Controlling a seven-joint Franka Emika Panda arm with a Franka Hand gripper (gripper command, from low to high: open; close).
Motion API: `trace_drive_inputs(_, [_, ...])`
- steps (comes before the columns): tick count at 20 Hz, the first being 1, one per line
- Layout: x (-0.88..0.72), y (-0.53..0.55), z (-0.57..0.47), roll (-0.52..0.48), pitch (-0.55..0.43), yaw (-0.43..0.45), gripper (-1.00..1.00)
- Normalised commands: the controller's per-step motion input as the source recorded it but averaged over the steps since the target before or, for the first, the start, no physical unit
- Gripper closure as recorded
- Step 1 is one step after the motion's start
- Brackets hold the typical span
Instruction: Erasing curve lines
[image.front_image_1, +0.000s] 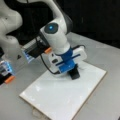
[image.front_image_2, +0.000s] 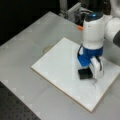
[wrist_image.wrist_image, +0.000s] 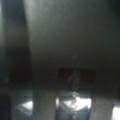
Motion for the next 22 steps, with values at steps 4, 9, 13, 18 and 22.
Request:
trace_drive_inputs(4, [0.29,0.33,-0.43,0.032,0.005,-0.112,1.00])
trace_drive_inputs(9, [0.34,0.33,-0.39,0.019,0.032,-0.098,1.00])
trace_drive_inputs(13, [0.40,0.38,-0.36,0.015,0.047,-0.086,1.00])
trace_drive_inputs(18, [0.49,0.45,-0.36,-0.004,0.053,-0.095,1.00])
trace_drive_inputs(22, [0.53,0.47,-0.37,-0.021,0.063,-0.081,1.00])
